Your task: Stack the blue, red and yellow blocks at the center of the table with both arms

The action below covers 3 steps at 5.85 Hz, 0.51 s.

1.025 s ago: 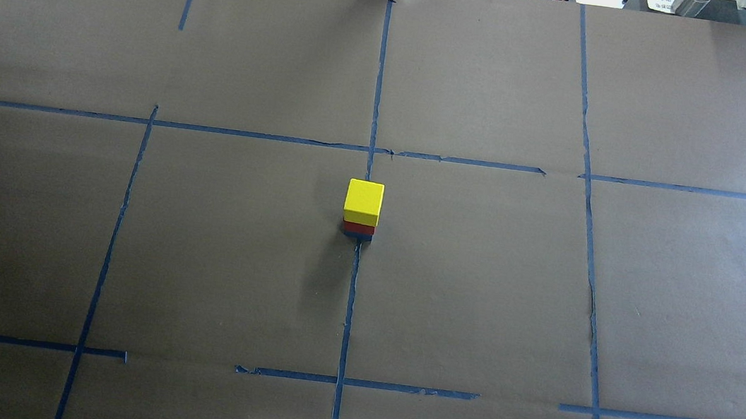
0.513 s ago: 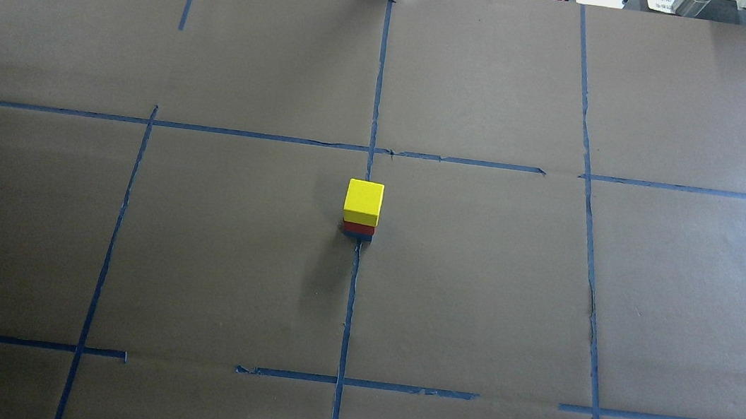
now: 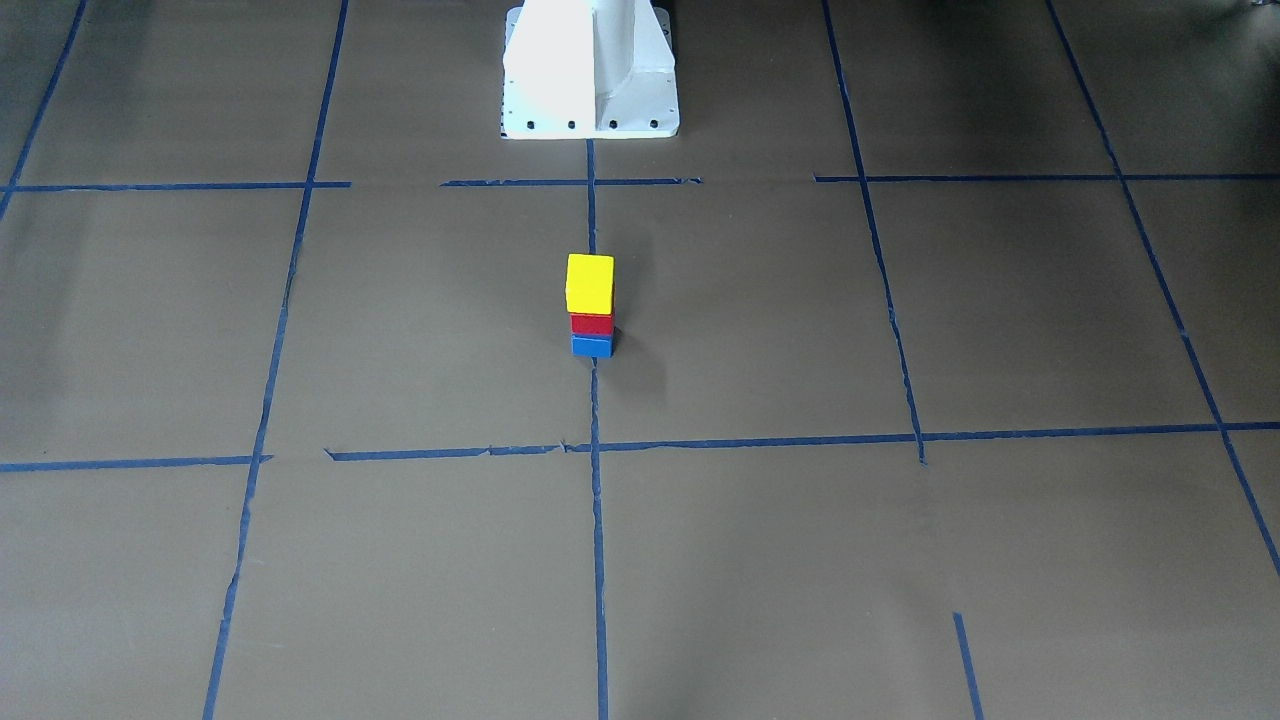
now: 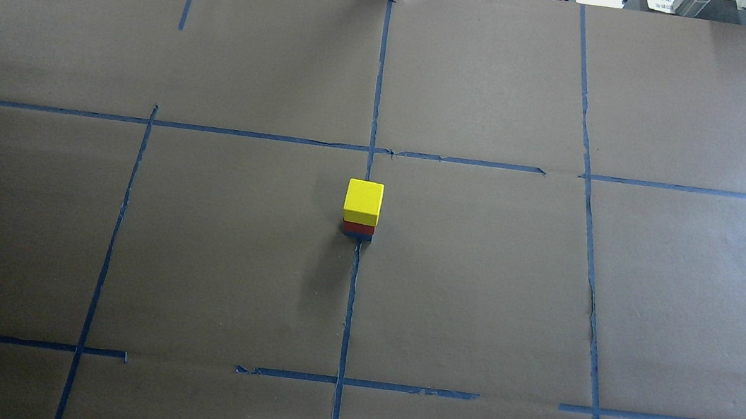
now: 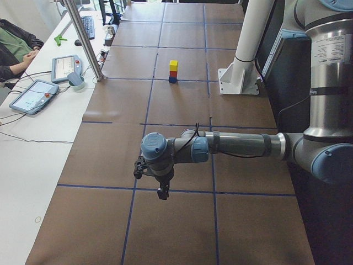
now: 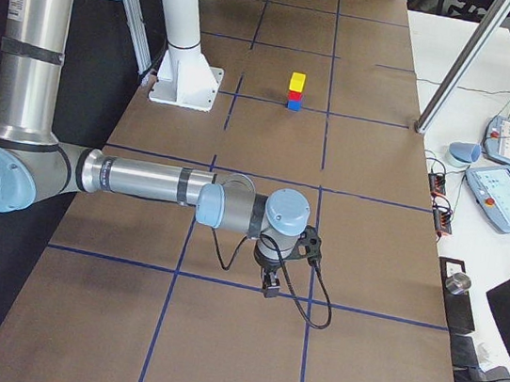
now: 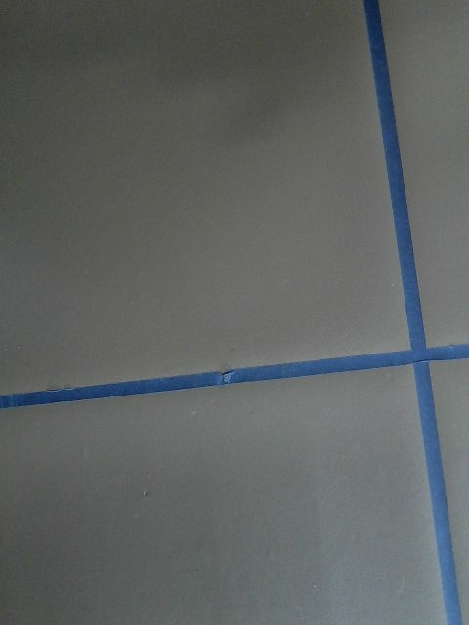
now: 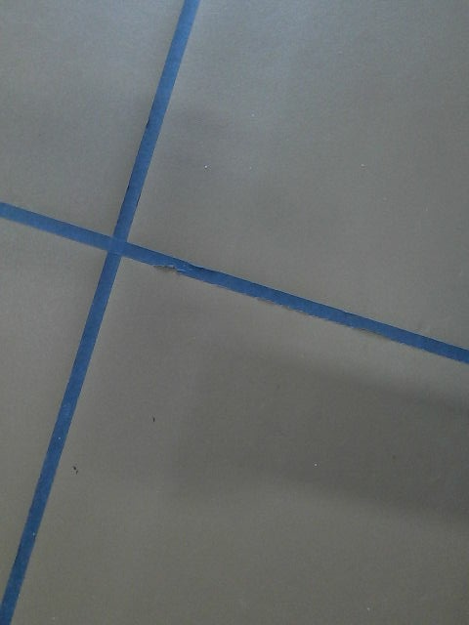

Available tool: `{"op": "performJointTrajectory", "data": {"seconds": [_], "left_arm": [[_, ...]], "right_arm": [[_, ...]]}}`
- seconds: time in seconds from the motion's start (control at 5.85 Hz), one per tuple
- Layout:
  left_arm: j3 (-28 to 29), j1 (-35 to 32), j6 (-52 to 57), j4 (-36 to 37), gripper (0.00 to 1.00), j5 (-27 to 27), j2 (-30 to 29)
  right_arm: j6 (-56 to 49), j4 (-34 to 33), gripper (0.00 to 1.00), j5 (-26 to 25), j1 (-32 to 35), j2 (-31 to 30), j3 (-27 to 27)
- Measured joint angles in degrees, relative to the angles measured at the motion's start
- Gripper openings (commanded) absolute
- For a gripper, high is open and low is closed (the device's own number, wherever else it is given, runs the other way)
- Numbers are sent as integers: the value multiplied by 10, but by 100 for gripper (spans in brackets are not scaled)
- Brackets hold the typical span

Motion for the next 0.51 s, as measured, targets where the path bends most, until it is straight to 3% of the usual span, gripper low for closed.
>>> {"op": "performJointTrajectory", "data": {"seconds": [0.51], "left_arm": [[-1, 2, 1, 3, 100, 1, 6]], "right_arm": [[0, 0, 100, 0, 0, 0, -1]]}}
